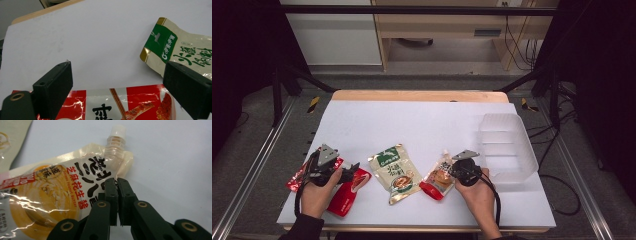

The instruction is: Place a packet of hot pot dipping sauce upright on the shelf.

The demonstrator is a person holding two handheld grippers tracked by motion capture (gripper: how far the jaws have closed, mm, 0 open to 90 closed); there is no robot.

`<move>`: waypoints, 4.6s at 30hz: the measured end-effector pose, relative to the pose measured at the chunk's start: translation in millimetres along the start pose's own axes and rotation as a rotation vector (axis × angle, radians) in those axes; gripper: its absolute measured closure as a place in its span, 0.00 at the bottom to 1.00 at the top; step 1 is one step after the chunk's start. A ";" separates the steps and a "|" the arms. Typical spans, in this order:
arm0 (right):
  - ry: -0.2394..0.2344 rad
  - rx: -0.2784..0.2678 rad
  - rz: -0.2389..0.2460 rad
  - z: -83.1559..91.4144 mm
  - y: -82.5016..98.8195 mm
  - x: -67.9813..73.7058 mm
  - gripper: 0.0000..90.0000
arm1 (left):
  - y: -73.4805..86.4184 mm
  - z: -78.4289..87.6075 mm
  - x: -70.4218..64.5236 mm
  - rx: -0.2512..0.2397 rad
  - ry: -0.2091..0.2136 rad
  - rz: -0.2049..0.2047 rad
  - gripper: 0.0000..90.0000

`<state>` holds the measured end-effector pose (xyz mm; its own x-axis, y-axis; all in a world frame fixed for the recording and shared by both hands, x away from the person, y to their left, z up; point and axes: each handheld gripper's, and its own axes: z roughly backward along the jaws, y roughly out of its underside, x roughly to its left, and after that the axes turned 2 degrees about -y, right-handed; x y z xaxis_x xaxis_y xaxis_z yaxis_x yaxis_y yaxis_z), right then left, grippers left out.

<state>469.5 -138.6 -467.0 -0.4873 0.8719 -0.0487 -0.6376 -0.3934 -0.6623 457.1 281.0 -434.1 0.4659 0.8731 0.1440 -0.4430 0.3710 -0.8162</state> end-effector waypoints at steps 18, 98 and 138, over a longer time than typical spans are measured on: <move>-0.115 -0.213 0.214 74.3 -57.5 12.7 1.00 | -42.9 26.4 -31.0 -0.084 0.148 -0.119 0.15; -0.368 -0.303 0.372 90.8 -98.6 40.2 1.00 | -152.8 -13.8 -89.5 0.037 0.511 -0.422 0.74; -0.258 -0.090 0.628 110.1 -124.8 31.8 0.42 | -187.0 7.0 -108.6 0.061 0.510 -0.542 0.82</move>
<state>467.8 -93.8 -303.6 -0.8824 0.3846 -0.2712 -0.1411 -0.7660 -0.6272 483.9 119.0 -293.1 0.9219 0.3136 0.2276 -0.0854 0.7375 -0.6700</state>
